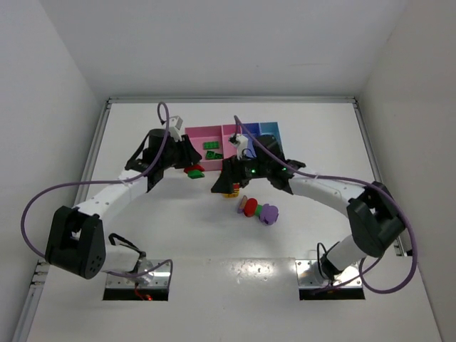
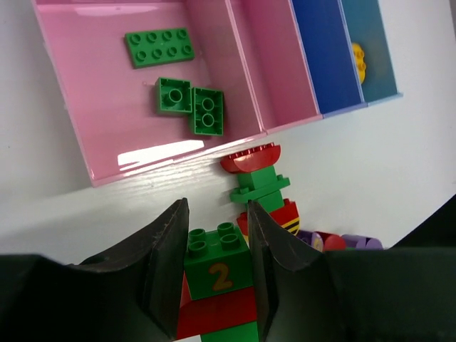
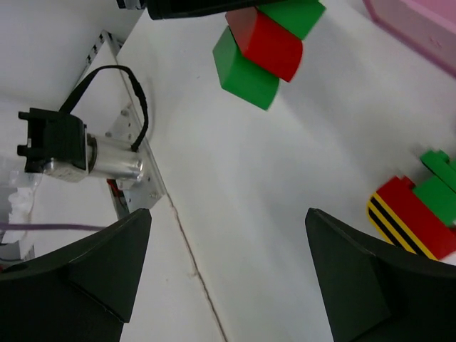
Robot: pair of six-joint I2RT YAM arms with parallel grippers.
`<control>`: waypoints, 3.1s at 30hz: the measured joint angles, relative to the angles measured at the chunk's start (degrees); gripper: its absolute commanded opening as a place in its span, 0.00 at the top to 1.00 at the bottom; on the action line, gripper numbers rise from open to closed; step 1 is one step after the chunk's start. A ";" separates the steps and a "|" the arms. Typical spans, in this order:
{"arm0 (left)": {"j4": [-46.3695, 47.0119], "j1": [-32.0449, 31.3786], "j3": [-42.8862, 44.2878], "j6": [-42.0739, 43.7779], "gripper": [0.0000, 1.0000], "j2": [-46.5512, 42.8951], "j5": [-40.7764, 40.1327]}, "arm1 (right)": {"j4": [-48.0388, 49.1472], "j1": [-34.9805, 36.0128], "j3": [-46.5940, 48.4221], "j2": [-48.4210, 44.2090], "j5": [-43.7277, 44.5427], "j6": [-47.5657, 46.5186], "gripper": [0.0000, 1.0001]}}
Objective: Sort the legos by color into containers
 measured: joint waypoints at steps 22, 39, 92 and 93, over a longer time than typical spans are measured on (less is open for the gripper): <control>-1.51 1.70 0.46 -6.54 1.00 -2.62 -1.92 | 2.89 6.88 17.53 18.40 13.51 11.15 0.25; 0.42 5.11 -1.25 -9.40 1.00 -2.99 0.11 | 5.68 7.26 18.67 21.03 11.37 14.88 1.00; 0.02 14.21 -3.43 -7.06 1.00 -12.35 0.02 | 0.17 1.51 25.29 24.81 7.65 -14.51 0.17; 0.31 14.23 -3.43 -7.26 1.00 -12.24 0.26 | 1.16 1.51 23.65 22.34 5.97 -13.53 0.17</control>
